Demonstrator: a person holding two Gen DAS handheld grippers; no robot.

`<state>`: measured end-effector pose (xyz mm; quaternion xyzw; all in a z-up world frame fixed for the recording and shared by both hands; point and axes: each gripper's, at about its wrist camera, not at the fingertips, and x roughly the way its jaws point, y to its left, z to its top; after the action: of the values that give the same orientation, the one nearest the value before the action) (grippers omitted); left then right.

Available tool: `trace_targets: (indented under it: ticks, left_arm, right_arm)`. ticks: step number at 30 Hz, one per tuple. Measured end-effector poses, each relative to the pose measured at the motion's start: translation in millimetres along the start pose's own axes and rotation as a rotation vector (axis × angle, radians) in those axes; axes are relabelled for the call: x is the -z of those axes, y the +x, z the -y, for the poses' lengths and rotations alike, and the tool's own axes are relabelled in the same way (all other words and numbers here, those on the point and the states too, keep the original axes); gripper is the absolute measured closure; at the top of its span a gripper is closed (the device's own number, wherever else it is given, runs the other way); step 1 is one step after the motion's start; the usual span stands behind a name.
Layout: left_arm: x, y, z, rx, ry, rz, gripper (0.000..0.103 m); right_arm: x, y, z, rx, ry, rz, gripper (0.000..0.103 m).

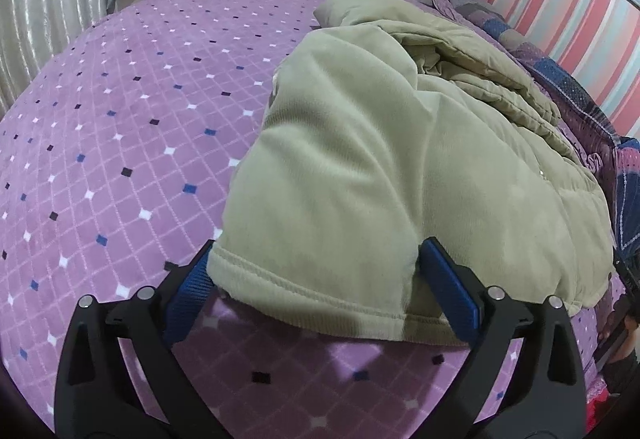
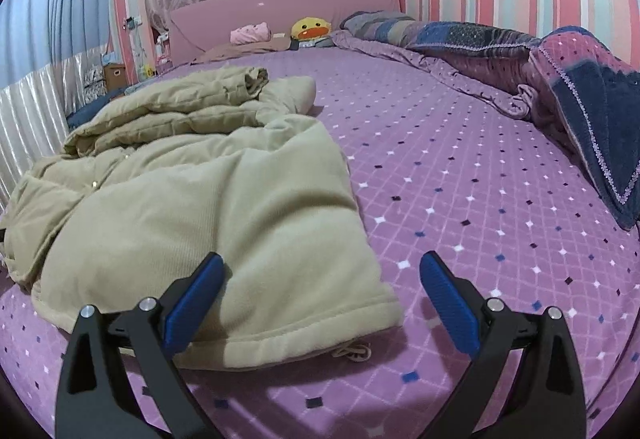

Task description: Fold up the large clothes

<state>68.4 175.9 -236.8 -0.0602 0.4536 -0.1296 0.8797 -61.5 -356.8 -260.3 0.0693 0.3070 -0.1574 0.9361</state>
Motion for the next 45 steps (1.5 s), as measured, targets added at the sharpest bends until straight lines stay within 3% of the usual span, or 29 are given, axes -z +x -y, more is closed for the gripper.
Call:
trace_targets:
  ticks: [7, 13, 16, 18, 21, 26, 28, 30, 31, 33, 36, 38, 41, 45]
  left_arm:
    - [-8.7, 19.6, 0.3, 0.045, 0.038, -0.075, 0.003]
    - [-6.0, 23.7, 6.8, 0.063, 0.030, -0.099, 0.026]
    - [-5.1, 21.0, 6.3, 0.096, -0.007, -0.110, 0.042]
    - [-5.7, 20.1, 6.1, 0.145, -0.031, -0.127, 0.058]
    - [-7.0, 24.9, 11.8, 0.143, -0.027, -0.139, 0.057]
    - [-10.8, 36.0, 23.6, 0.129, -0.026, -0.172, 0.046]
    - [-11.9, 37.9, 27.9, 0.110, -0.016, -0.176, 0.045]
    - [-12.1, 36.6, 34.7, 0.086, 0.009, -0.168, 0.053]
    - [-10.8, 35.6, 36.4, 0.084, 0.010, -0.165, 0.056]
    - [-8.3, 32.2, 34.8, 0.092, 0.002, -0.159, 0.069]
    - [-5.7, 24.3, 39.9, 0.072, -0.007, -0.142, 0.078]
    - [-3.2, 15.0, 44.7, 0.057, -0.008, -0.124, 0.080]
    - [2.3, -7.0, 47.8, 0.062, -0.042, -0.089, 0.082]
    - [3.8, -49.2, 41.8, 0.138, -0.132, -0.020, 0.085]
  right_arm:
    - [3.4, 7.1, 0.2, -0.002, 0.007, -0.018, 0.005]
    - [2.8, 11.2, 2.1, -0.011, 0.016, -0.026, 0.003]
    - [-1.2, 14.3, 9.0, -0.036, 0.050, -0.041, 0.002]
    - [-3.0, 16.8, 16.8, -0.064, 0.084, -0.052, 0.002]
    - [-4.3, 27.8, 20.7, -0.120, 0.107, -0.105, 0.002]
    - [-6.2, 44.7, 14.1, -0.209, 0.135, -0.163, 0.003]
    - [-2.8, 47.7, 12.6, -0.238, 0.150, -0.169, 0.015]
    - [0.1, 49.0, 9.4, -0.289, 0.162, -0.183, 0.041]
    - [1.4, 47.5, 7.3, -0.290, 0.160, -0.184, 0.044]
    - [2.3, 43.1, 0.4, -0.287, 0.144, -0.179, 0.061]
    - [-0.5, 37.5, -4.5, -0.294, 0.145, -0.169, 0.077]
    - [-2.9, 32.8, -4.0, -0.298, 0.144, -0.155, 0.081]
    - [-4.7, 30.9, 14.6, -0.378, 0.285, -0.142, 0.085]
    - [-8.7, 19.9, 35.1, -0.465, 0.421, -0.093, 0.086]
